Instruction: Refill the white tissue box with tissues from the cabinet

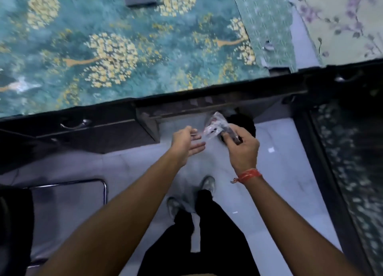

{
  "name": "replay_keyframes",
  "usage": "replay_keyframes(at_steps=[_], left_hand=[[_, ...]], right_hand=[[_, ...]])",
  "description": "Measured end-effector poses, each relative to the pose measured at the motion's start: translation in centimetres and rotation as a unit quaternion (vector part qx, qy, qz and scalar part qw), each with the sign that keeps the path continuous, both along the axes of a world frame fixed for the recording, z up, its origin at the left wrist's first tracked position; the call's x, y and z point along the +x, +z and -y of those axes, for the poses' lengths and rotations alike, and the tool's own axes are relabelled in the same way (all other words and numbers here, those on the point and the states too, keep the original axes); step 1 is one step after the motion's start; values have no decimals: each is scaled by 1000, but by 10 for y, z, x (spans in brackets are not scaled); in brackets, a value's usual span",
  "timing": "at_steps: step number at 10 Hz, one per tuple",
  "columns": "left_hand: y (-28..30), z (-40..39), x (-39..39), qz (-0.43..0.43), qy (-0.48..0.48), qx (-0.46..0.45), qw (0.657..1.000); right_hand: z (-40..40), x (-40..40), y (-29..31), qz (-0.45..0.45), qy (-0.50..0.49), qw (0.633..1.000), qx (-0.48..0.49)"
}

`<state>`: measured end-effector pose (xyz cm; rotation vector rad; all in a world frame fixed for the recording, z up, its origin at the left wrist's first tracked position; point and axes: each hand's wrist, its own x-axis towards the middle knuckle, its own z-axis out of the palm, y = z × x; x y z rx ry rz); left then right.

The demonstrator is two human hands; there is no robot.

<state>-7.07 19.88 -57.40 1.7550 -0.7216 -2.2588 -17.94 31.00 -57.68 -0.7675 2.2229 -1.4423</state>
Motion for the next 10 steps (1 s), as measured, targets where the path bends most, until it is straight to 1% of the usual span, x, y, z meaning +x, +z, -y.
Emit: replay_keyframes(at_steps=[1,2,3,4,5,6,7,8,9,10], left_hand=[[-53,-33,-36,59,-96,-97,989],[-118,-54,-93,104,-224,-232,941],[-186,-66,-153,114,-276,-283,912],[-270,-71,-203,107,-288,-336,891],[-362,-65,-236,106,-299,-384,867],[-439,-52,-256,118,-298,-373,871],[-488,-42,-266,123,-328,-361,864],[-496,-36,-262,117,-335,-353,866],[-454,-34,-240,116,-317,-353,873],[-386,-32,-221,117,-288,-361,879]], right_hand=[[-33,-24,-51,-19,-102,995,14],[-48,-65,-117,-37,-177,983,33],[-56,-110,-192,-75,-218,973,26],[-57,-157,-288,-71,-248,966,26],[-48,-198,-380,-80,-257,962,47],[-25,-242,-467,-110,-190,970,108],[-7,-273,-536,-101,-58,956,268],[-15,-265,-555,-36,17,916,398],[-25,-246,-526,-68,12,941,332],[-18,-219,-455,7,-8,982,188]])
